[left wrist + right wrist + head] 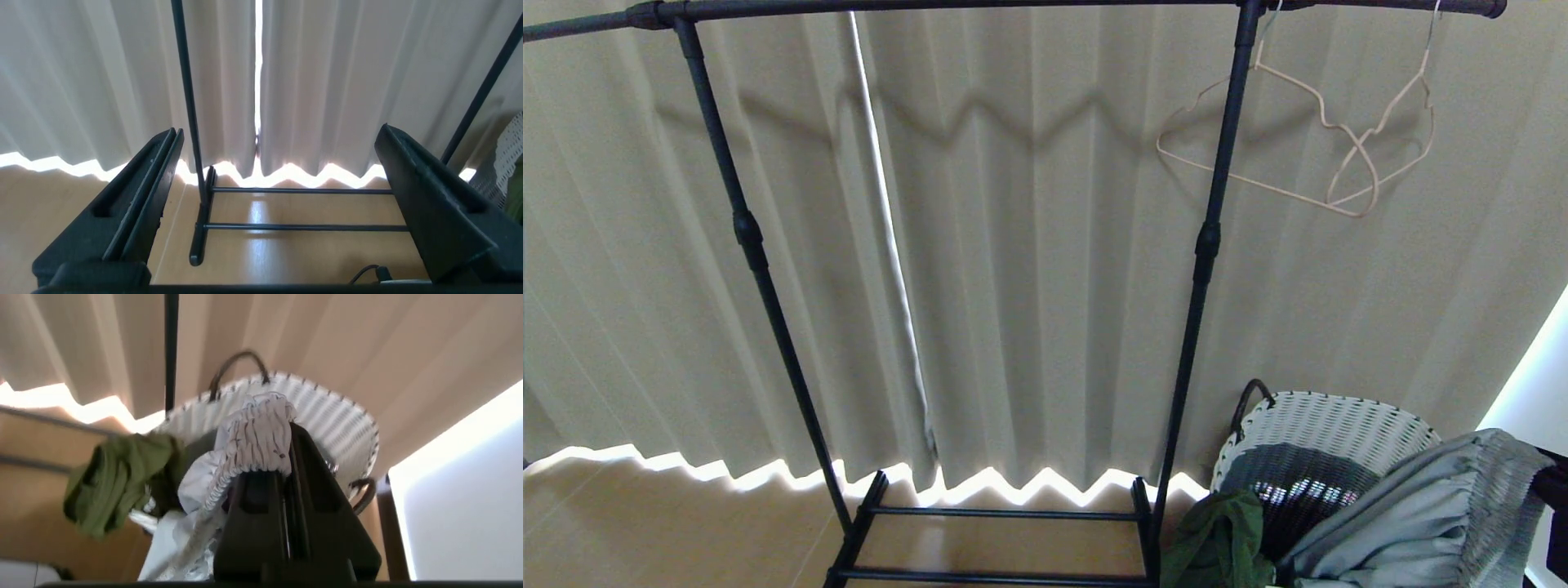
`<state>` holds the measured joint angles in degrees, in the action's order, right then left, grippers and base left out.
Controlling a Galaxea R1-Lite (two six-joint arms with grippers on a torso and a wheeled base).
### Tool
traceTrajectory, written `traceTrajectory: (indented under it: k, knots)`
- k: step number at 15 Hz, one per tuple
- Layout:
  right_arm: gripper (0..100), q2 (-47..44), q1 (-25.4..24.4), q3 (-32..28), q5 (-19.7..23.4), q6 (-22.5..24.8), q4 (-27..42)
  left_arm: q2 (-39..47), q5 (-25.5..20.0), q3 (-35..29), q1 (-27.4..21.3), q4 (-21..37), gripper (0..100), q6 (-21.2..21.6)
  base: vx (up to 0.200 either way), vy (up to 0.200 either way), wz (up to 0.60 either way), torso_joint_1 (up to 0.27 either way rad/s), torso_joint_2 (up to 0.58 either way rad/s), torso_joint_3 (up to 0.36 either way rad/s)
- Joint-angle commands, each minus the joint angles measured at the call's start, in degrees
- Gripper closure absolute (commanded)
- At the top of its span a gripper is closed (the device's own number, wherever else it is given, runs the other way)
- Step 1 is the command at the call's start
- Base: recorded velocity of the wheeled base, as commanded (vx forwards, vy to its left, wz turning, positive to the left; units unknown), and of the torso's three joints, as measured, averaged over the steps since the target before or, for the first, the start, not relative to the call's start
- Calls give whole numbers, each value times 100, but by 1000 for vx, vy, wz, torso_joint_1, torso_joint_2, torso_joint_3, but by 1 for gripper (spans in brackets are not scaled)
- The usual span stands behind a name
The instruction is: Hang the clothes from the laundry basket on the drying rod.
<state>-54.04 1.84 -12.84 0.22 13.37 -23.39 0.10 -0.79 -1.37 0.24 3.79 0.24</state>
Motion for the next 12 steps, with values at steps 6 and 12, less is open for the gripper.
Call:
traceTrajectory:
  k: [6, 12]
  knots:
    - [100, 403, -8, 18, 4, -45, 19, 8, 35, 5, 11, -1, 0, 11, -167, 0, 0, 3, 0, 3]
    - [100, 377, -8, 18, 13, -37, 19, -1, 27, 5, 2, -1, 0, 28, -200, 0, 0, 2, 3, 3]
